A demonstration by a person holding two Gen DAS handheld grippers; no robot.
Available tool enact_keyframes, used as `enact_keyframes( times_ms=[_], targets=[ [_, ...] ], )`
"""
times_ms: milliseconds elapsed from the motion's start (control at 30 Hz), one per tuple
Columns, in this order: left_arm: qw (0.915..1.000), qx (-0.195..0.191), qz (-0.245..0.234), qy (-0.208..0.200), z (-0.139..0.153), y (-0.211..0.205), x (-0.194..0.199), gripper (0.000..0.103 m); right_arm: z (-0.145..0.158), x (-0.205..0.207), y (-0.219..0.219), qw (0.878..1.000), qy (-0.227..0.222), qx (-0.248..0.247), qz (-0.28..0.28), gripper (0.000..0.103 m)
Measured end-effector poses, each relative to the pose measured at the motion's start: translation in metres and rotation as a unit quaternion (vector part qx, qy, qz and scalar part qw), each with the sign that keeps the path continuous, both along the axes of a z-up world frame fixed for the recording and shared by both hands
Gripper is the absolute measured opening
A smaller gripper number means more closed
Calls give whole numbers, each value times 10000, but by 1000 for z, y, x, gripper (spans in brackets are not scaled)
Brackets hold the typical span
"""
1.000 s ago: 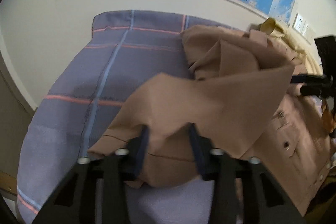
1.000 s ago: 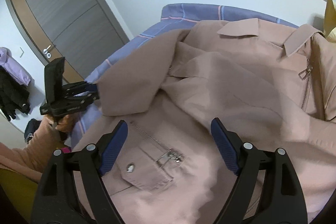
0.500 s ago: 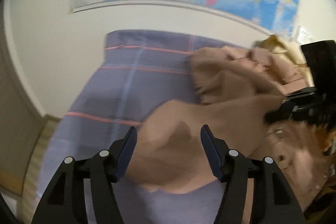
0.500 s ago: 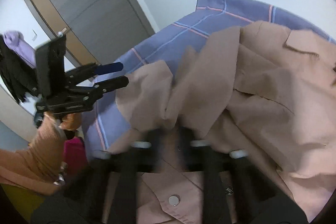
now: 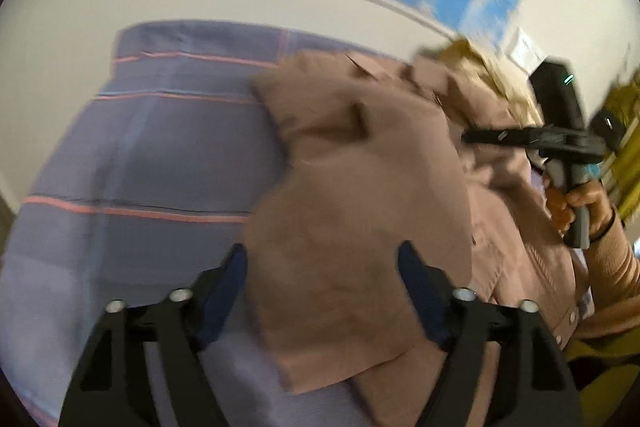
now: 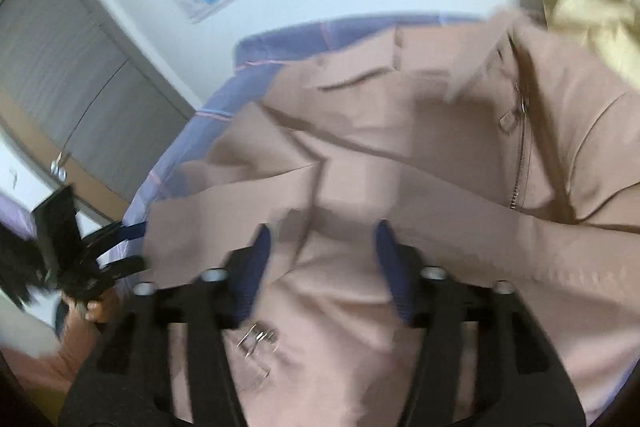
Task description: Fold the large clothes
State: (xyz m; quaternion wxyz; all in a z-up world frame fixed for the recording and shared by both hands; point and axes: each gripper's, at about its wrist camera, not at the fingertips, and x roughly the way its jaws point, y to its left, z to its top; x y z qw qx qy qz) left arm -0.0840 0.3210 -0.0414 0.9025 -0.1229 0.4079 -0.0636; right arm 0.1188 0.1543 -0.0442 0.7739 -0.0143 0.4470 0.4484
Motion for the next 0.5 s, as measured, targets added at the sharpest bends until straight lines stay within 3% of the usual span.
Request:
enact_keyframes(
  times_ms=[67,167,367,433,500],
  targets=[
    [9998,116,-100,121,-4,-11,10,27,9,-29,7,9988,-299,8,378,66],
    [9997,3,-234,-25,11,-22,10,14,14,-66,23,9931,-552,-35,1032,70],
    [9923,-462,-963,-632,55,-62,-7,14,5,-111,35,9788,-618,170,1946,79],
    [9890,-653,-1146,-674,60,-77,-1,14,5,-119,24,9762,-675,227,2047,80],
    [9862,-776,-1296,-679,62,-92,9,14,11,-125,11,9764,-708,450,1992,89]
  ],
)
